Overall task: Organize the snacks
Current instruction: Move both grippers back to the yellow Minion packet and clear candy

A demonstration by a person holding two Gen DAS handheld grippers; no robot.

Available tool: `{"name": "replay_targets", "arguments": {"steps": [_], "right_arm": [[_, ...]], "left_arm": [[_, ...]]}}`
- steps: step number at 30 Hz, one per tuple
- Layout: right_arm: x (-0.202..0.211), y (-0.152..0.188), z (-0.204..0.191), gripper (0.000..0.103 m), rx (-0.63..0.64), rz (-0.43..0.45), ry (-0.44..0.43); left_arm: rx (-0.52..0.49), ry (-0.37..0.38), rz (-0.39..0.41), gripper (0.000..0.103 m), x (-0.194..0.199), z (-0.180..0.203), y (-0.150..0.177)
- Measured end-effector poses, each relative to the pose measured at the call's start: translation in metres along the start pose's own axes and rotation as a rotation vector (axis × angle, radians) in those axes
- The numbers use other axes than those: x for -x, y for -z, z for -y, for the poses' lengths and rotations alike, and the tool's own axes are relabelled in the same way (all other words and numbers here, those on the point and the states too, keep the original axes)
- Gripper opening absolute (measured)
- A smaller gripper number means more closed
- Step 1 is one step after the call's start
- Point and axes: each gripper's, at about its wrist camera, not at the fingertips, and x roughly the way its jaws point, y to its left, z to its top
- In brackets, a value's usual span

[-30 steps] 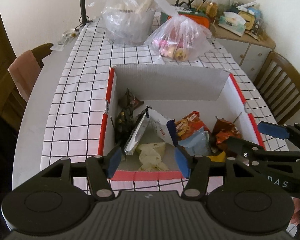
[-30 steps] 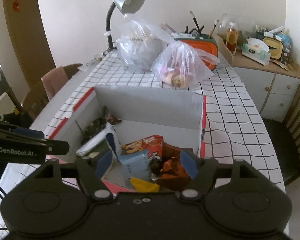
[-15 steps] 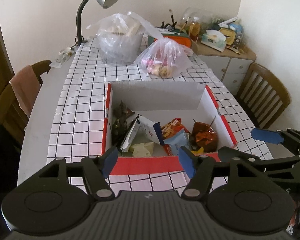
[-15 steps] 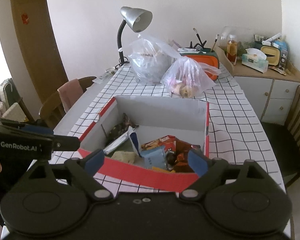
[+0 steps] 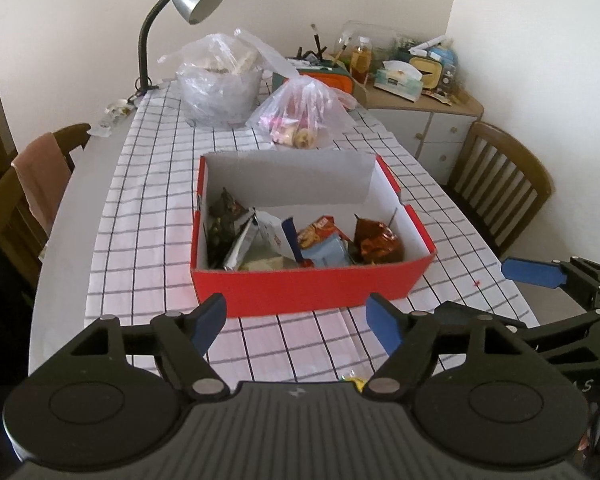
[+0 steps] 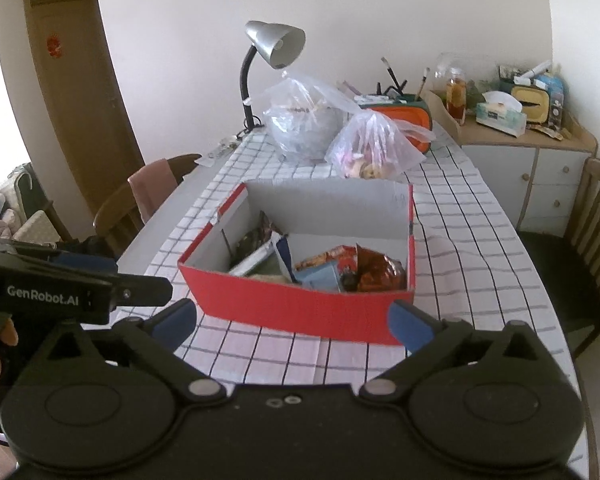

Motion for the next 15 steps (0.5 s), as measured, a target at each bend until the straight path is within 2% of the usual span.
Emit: {"name": "replay_targets", "arguments": {"steps": [6,15], "right_arm": [[0.004,0.023,-0.002,0.103,0.024,-0.023,0.012],[-0.009,0.059,0.002,0.103,0.019,-0.114,0.018]], "left_arm": [[-0.013,0.015,-0.026,0.077,-0.002,0.002,0.02],[-0.05,0.024,-0.111,0.077,-0.022,0.007,0.048]]}}
